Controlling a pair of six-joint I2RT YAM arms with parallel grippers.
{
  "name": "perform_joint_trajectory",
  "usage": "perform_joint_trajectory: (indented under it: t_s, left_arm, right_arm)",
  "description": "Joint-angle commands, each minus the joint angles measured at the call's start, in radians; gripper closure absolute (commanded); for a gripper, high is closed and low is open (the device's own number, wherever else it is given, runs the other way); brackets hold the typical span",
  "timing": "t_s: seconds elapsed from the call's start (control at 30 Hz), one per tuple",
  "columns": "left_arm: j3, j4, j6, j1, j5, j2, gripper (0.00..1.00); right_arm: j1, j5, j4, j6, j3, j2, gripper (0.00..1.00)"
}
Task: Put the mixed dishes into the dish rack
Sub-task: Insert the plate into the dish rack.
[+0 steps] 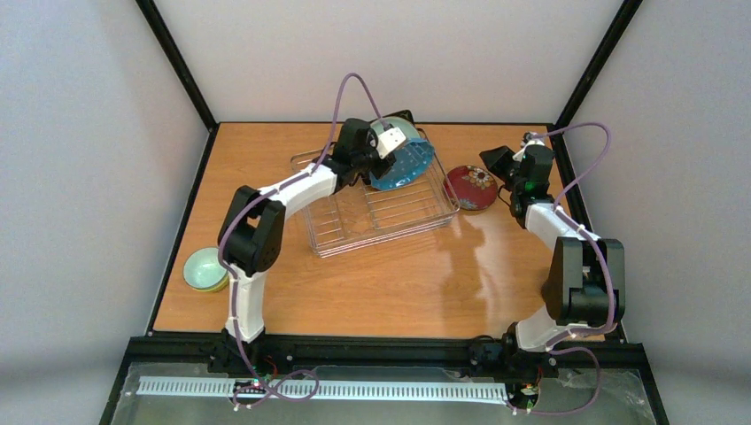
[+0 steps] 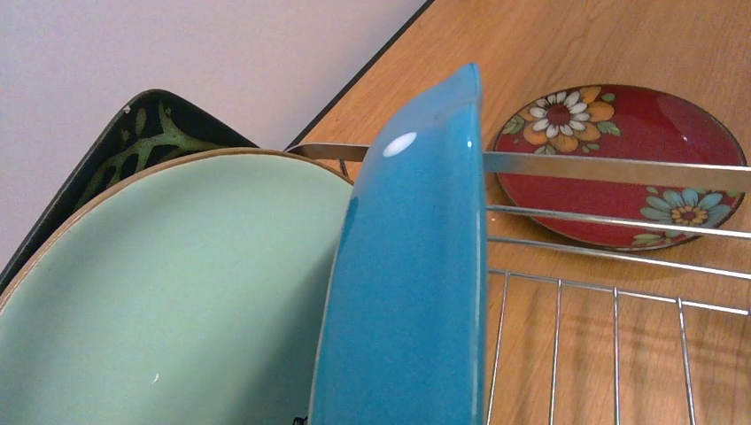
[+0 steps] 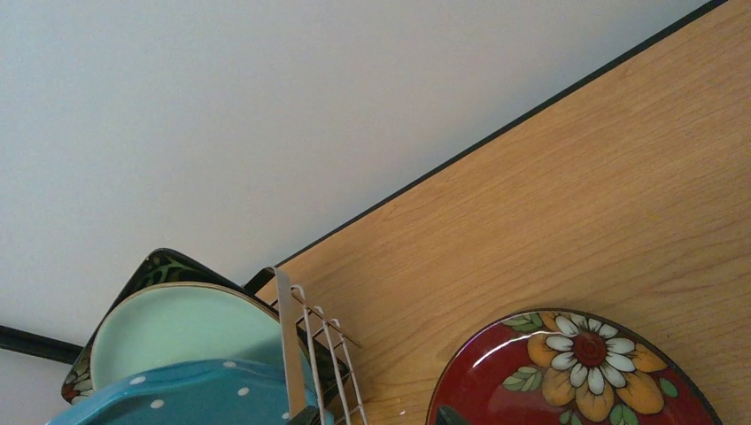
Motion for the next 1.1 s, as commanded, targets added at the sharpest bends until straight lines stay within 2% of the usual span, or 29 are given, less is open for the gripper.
perform_joint_trajectory:
  t_s: [0.0, 0.17, 0.47, 0.67, 1.07]
  left_arm:
    - [0.001, -0.218, -0.06, 0.029, -0.119, 0.126, 0.6]
    - [0.048, -0.296, -0.093, 0.028, -0.111, 0.163, 0.59]
    - [-0.03, -0.278, -0.064, 0.023, -0.165, 0.153, 0.62]
    - [-0.031, -0.296, 0.001, -0.001, -0.287, 0.164, 0.64]
    - [0.07, -0.387, 0.076, -0.015, -0.527, 0.225, 0.63]
  right_arm:
    - [0.005, 0.01, 0.03, -0.016, 0.034, 0.022, 0.26]
    - [0.004, 0.018, 0.028, -0.01, 0.046, 0.033, 0.26]
    - [0.005, 0.016, 0.047, 0.004, 0.039, 0.051, 0.26]
    - [0.005, 0.015, 0.098, 0.011, 0.003, 0.053, 0.26]
    - [0.004, 0.009, 0.212, 0.021, -0.051, 0.061, 0.25]
